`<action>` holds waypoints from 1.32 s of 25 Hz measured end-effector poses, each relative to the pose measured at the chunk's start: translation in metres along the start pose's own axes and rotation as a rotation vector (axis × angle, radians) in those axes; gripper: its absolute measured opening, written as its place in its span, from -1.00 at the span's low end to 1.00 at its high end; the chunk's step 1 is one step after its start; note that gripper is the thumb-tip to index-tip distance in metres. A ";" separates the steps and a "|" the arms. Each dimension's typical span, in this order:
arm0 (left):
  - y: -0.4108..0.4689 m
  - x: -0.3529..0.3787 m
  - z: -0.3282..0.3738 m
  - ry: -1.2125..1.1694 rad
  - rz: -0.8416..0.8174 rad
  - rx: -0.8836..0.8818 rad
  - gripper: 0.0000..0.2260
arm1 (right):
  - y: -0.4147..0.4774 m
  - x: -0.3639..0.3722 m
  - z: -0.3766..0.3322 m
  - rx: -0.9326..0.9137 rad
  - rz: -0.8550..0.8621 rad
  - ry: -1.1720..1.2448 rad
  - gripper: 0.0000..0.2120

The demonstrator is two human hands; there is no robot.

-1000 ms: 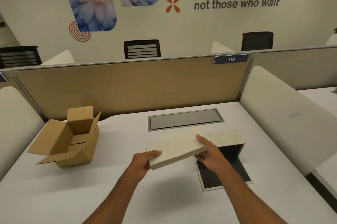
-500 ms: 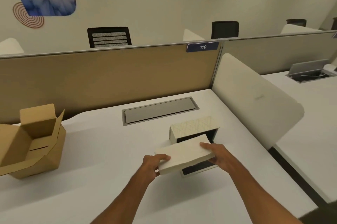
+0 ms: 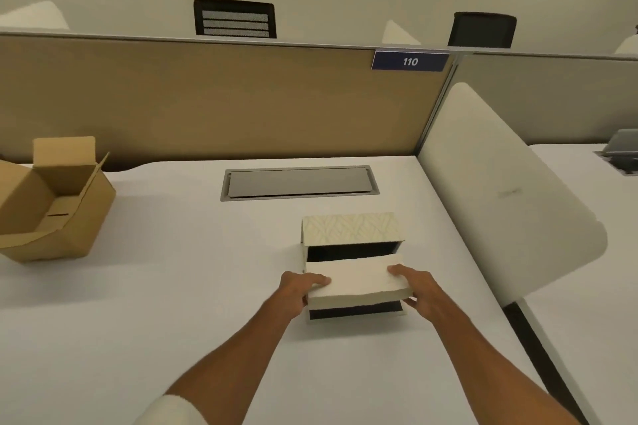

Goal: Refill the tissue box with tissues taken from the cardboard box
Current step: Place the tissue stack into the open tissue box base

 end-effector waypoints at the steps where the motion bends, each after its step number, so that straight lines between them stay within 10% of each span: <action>1: 0.003 0.002 -0.001 -0.008 0.009 -0.007 -0.42 | 0.006 -0.001 0.001 0.008 -0.005 -0.006 -0.53; 33: 0.025 0.011 -0.014 0.381 0.287 0.010 -0.38 | 0.060 -0.008 0.027 0.058 0.060 -0.260 -0.69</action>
Point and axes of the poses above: each hand's wrist, its own y-axis towards the middle knuckle, its own x-axis out of the palm, z = x × y, the point moved 6 cm from there along y, towards the middle knuckle
